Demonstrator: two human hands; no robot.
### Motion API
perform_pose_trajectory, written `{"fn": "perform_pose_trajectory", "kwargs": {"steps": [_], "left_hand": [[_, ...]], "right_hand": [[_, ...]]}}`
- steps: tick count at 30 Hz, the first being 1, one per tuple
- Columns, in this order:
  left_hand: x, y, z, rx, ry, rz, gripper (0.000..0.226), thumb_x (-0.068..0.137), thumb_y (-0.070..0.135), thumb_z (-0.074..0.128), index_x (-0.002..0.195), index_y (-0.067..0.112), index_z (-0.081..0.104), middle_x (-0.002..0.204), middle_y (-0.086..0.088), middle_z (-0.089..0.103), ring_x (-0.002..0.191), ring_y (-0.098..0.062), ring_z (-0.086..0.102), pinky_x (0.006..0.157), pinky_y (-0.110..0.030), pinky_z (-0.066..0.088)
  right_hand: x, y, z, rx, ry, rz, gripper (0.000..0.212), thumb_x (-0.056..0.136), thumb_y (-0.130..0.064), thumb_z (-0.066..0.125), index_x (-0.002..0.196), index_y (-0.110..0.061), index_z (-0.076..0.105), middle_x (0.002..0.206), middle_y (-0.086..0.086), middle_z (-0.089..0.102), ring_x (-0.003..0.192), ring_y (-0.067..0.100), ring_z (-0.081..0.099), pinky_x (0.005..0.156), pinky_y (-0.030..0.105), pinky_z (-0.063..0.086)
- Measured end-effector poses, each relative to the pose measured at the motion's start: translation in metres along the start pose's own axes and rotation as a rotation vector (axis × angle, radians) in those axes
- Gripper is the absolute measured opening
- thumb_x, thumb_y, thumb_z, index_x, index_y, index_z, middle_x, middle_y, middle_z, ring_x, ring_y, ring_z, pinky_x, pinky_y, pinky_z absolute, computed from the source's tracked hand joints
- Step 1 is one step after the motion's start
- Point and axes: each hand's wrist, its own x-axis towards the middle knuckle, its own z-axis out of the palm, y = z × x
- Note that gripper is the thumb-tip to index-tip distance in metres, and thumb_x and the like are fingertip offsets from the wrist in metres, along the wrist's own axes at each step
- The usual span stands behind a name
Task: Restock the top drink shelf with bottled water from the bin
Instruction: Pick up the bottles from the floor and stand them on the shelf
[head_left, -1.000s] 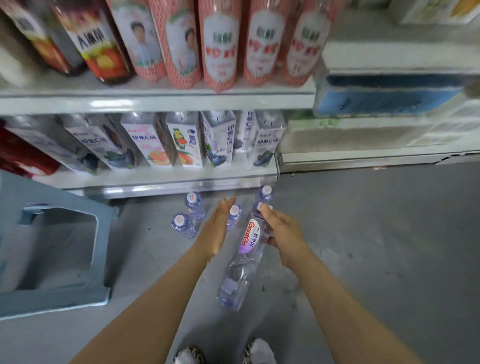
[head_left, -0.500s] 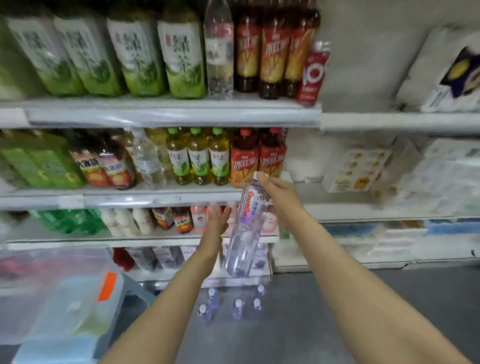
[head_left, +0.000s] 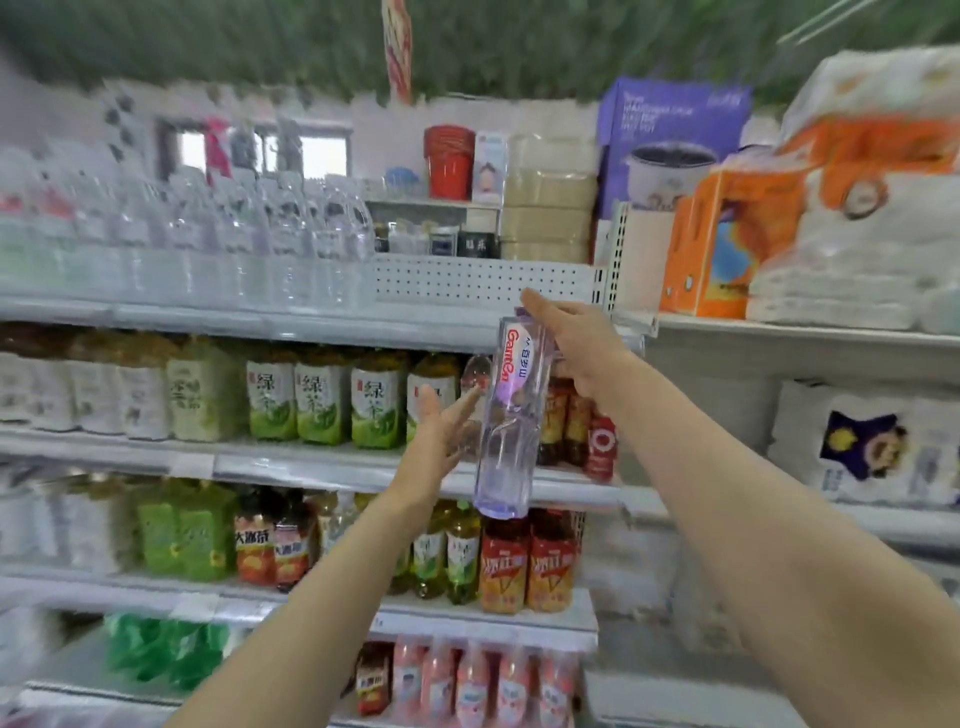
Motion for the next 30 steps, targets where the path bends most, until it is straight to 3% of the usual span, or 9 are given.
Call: {"fn": "perform_pose_trajectory", "kwargs": {"steps": [3,7,10,13,17,21,24,27,30], "left_hand": [[0.013,0.028,-0.006,0.011,-0.001,0.083,0.089,0.08,0.082,0.004,0.147,0.038,0.043,0.154,0.011,0.042,0.142,-0.009,0.036,0.12,-0.042,0.019],[0.038,0.061,-0.02,0.052,-0.015,0.161,0.087,0.081,0.081,0.002,0.148,0.042,0.041,0.151,0.016,0.043,0.14,-0.008,0.038,0.117,-0.041,0.021],[0.062,0.08,-0.033,0.075,-0.033,0.232,0.082,0.08,0.082,0.002,0.145,0.049,0.04,0.136,0.029,0.047,0.138,-0.008,0.039,0.116,-0.04,0.024],[0.089,0.093,-0.051,0.1,-0.04,0.292,0.076,0.081,0.082,0.001,0.143,0.056,0.037,0.129,0.04,0.045,0.134,-0.002,0.037,0.116,-0.04,0.022],[0.133,0.107,-0.081,0.15,-0.038,0.334,0.074,0.083,0.083,-0.002,0.146,0.059,0.028,0.156,0.023,0.031,0.146,-0.01,0.027,0.122,-0.053,0.014],[0.173,0.111,-0.11,0.207,-0.065,0.345,0.081,0.07,0.094,0.003,0.143,0.066,0.023,0.161,0.018,0.025,0.151,-0.015,0.019,0.121,-0.059,0.011],[0.2,0.104,-0.133,0.214,-0.084,0.345,0.084,0.066,0.098,0.006,0.142,0.067,0.021,0.162,0.019,0.022,0.15,-0.013,0.019,0.121,-0.058,0.012],[0.221,0.097,-0.151,0.206,-0.091,0.339,0.075,0.069,0.096,0.005,0.138,0.071,0.023,0.161,0.02,0.023,0.148,-0.011,0.021,0.121,-0.058,0.014],[0.239,0.089,-0.165,0.223,-0.088,0.307,0.064,0.069,0.096,0.005,0.126,0.08,0.029,0.16,0.019,0.025,0.147,-0.012,0.024,0.121,-0.058,0.016]], "right_hand": [[0.023,-0.038,0.002,0.05,0.011,-0.066,0.035,0.084,-0.049,0.078,0.097,-0.017,0.077,0.084,-0.004,0.077,0.082,0.017,0.067,0.057,0.028,0.055],[0.057,-0.079,0.012,0.076,-0.023,-0.156,0.03,0.086,-0.049,0.077,0.09,-0.019,0.073,0.069,-0.008,0.075,0.074,0.017,0.071,0.059,0.031,0.058],[0.087,-0.102,0.025,0.084,0.021,-0.237,0.031,0.085,-0.048,0.079,0.083,-0.017,0.075,0.07,-0.004,0.075,0.065,0.016,0.073,0.054,0.032,0.058],[0.121,-0.118,0.043,0.067,0.06,-0.294,0.034,0.082,-0.051,0.081,0.07,-0.02,0.077,0.08,0.002,0.077,0.087,0.027,0.074,0.075,0.043,0.062],[0.166,-0.133,0.07,0.079,0.086,-0.337,0.033,0.078,-0.053,0.083,0.062,-0.024,0.077,0.081,0.002,0.077,0.104,0.034,0.071,0.092,0.055,0.058],[0.206,-0.136,0.098,0.091,0.113,-0.369,0.031,0.072,-0.056,0.086,0.075,-0.027,0.075,0.097,0.002,0.073,0.109,0.03,0.068,0.097,0.056,0.055],[0.234,-0.129,0.12,0.09,0.111,-0.37,0.03,0.074,-0.055,0.085,0.076,-0.028,0.073,0.086,-0.003,0.07,0.098,0.025,0.069,0.094,0.053,0.057],[0.258,-0.117,0.141,0.078,0.08,-0.335,0.034,0.077,-0.053,0.083,0.082,-0.021,0.071,0.085,0.0,0.072,0.104,0.031,0.069,0.092,0.055,0.057],[0.278,-0.103,0.159,0.047,0.073,-0.309,0.04,0.079,-0.052,0.082,0.097,-0.017,0.075,0.098,0.006,0.076,0.104,0.032,0.07,0.088,0.05,0.059]]}}
